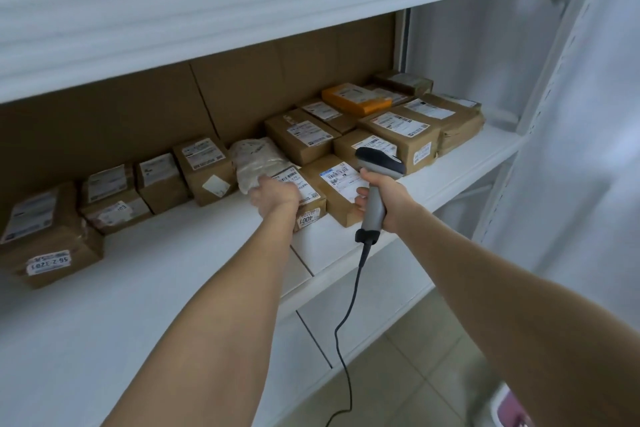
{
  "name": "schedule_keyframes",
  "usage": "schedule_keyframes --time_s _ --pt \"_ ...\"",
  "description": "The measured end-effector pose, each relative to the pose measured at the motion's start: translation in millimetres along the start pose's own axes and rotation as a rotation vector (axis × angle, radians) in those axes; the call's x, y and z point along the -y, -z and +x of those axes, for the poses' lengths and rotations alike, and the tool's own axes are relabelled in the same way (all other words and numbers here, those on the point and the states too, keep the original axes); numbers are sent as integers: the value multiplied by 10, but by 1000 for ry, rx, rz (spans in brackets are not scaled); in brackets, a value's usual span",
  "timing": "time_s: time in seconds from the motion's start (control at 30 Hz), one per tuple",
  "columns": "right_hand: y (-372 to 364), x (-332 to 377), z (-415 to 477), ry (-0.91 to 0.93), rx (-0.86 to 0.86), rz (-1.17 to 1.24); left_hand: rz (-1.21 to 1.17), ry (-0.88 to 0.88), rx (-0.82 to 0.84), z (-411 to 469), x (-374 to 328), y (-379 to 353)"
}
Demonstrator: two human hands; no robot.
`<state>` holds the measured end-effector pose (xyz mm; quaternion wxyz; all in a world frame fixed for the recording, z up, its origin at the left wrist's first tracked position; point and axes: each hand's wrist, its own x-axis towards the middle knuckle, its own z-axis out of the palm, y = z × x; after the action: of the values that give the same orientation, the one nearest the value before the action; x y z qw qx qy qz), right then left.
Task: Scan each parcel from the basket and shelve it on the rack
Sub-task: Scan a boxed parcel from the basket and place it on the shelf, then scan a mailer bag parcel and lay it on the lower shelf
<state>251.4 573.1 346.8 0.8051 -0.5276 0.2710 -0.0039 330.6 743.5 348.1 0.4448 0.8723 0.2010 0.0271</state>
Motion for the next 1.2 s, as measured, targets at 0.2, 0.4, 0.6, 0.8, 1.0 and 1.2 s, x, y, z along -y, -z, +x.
schedule_keyframes --time_s 0.2,0.4,0.6,0.8,1.0,1.2 --pt "562 144 -385 23 -12 122 95 -308 124 -636 -479 -390" --pt "1657 219 -882 54 -117 244 235 -410 344 -1659 -799 -1050" --pt "2941 170 -1531 64 -295 295 325 -515 537 -2856 -969 -1746" --pt "4133 -152 -1987 98 -380 446 349 -567 686 -4021 -895 -2556" --pt "5072 -533 -2148 54 -525 634 414 -594 833 -4758 -652 -3316" --pt "5813 -904 -1918 22 -672 806 534 -578 969 -5096 -347 -4188"
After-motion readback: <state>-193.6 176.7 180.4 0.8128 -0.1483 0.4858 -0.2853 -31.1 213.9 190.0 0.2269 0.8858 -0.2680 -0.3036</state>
